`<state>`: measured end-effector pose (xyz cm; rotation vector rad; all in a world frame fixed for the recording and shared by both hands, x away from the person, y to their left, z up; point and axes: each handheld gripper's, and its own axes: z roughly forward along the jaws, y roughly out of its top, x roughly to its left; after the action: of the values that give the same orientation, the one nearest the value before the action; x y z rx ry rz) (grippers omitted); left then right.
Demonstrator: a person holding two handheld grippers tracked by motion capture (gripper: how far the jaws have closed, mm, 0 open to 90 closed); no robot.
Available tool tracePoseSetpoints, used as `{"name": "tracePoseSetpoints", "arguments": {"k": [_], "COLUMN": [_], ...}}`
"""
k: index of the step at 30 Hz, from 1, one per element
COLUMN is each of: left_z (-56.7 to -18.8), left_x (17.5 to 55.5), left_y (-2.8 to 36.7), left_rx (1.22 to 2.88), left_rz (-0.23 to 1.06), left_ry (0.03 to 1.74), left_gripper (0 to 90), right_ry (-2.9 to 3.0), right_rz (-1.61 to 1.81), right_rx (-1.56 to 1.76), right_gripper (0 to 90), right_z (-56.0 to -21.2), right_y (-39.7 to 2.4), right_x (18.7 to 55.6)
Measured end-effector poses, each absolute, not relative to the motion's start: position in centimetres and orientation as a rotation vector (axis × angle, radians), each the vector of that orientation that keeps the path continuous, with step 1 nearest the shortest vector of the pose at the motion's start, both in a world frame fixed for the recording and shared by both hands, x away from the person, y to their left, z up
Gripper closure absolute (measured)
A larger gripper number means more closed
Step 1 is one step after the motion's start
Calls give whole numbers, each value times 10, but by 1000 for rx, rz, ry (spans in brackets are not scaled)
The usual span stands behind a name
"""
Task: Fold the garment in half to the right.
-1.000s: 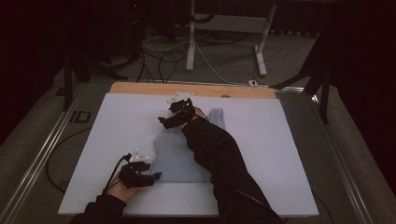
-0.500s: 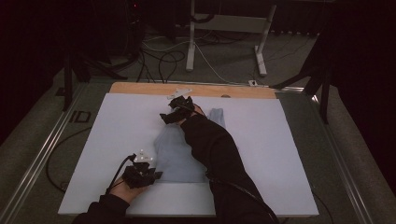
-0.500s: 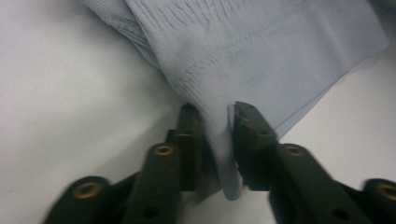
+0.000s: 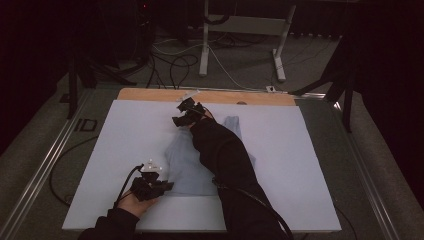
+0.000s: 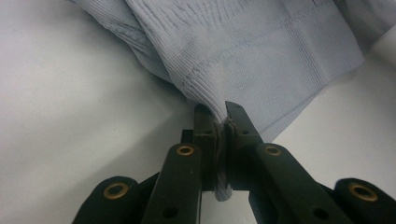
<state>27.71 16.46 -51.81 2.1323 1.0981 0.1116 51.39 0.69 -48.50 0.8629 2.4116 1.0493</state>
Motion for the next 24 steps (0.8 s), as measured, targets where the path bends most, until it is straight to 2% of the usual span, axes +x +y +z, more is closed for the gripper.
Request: {"name": "tracePoseSetpoints", "arguments": {"k": [19,24], "left_z": [-517,-518], "left_x": [277,278], "left_y": [166,165], "left_rx": [2118,2126], "left_rz": [95,91], "left_ry": [1095,1092], "left_gripper": [860,860], "right_ry": [2452,2455], "right_rz": [794,764], "right_rx": [953,942], "right_gripper": [523,551], "right_z": [-510,-513], "right_y": [19,20], "right_x": [534,534]}}
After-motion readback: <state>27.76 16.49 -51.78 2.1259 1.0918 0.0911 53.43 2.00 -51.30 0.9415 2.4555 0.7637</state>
